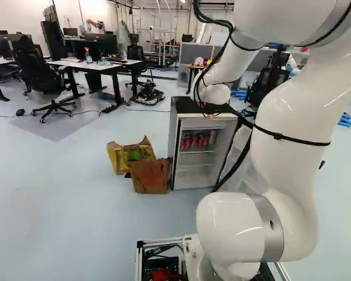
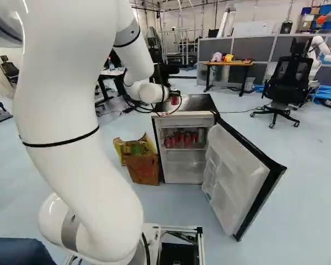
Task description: Grab a drink from the fridge
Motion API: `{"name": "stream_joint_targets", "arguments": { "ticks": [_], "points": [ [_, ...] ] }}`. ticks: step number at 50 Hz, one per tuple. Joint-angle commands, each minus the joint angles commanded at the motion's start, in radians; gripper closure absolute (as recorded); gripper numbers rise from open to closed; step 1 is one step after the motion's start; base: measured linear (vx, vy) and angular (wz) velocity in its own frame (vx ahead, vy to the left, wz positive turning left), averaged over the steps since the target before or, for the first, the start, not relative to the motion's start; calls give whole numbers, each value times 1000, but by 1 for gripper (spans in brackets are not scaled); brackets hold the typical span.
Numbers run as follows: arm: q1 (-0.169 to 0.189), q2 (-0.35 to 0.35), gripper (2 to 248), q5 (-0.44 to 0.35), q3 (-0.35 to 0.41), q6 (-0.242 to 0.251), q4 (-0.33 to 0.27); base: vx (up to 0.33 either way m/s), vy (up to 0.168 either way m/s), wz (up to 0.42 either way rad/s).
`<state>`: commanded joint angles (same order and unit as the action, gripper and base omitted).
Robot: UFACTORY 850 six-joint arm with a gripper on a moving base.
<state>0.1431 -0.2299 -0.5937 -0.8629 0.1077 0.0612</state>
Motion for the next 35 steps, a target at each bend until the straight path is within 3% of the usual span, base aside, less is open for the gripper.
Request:
{"name": "stream_joint_targets", "arguments": {
  "ticks": [35],
  "points": [
    [-20, -107, 157, 28, -125, 0, 0, 0, 0, 0]
  ]
}}
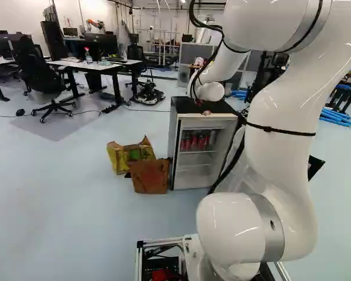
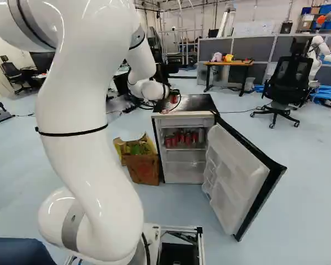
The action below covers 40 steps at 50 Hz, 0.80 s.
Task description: Grab a drink from the fridge
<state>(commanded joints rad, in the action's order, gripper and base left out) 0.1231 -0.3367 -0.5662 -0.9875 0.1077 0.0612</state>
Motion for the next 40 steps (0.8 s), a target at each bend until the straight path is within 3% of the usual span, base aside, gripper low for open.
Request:
{"name": "stream_joint_targets", "arguments": {
  "ticks": [40],
  "points": [
    [-37, -79, 157, 57, -97, 0, 0, 0, 0, 0]
  ]
}}
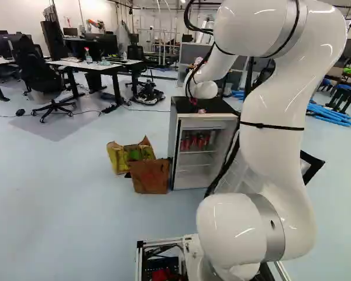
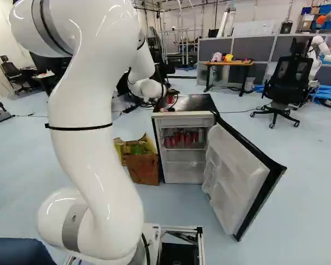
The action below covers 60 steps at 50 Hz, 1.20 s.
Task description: Grab a drink from the fridge
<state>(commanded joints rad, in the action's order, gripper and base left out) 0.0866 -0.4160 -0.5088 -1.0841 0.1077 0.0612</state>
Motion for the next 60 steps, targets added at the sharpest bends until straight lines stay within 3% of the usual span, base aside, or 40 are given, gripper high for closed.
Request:
{"name": "stream_joint_targets", "arguments": {
  "ticks": [60],
  "points": [
    [-8, -35, 157, 24, -22, 0, 0, 0, 0, 0]
  ]
}}
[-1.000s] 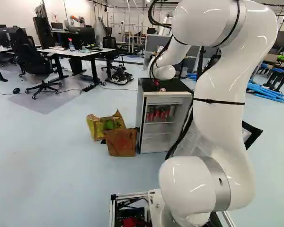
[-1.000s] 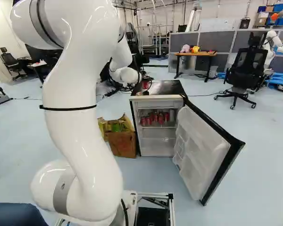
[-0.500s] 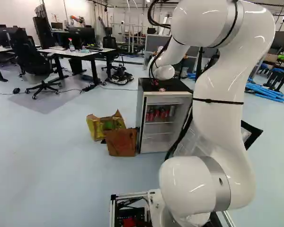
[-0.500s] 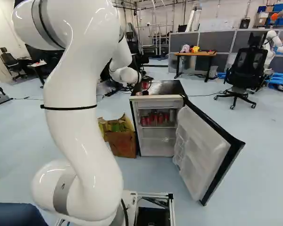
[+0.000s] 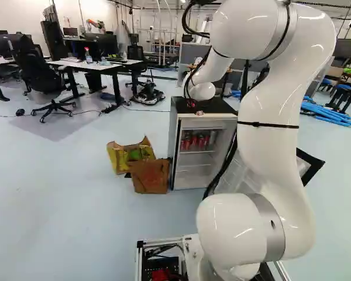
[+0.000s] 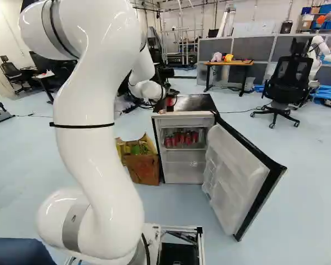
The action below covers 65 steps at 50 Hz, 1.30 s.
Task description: Grab a drink from the fridge
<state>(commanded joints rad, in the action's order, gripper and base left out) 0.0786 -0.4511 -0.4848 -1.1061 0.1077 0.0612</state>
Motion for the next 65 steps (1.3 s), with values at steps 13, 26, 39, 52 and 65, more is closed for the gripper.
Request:
{"name": "stream_joint_targets", "arguments": {
  "ticks": [13, 26, 39, 52, 65],
  "points": [
    [0, 0, 157, 0, 0, 0, 0, 0, 0, 0],
    [0, 0, 107, 0, 0, 0, 0, 0, 0, 0],
    [0, 0, 4, 0, 0, 0, 0, 0, 0, 0],
    [-1, 40, 3, 0, 50, 0, 0, 0, 0, 0],
    [2, 98, 3, 0, 122, 0, 0, 0, 0, 0]
  ]
}}
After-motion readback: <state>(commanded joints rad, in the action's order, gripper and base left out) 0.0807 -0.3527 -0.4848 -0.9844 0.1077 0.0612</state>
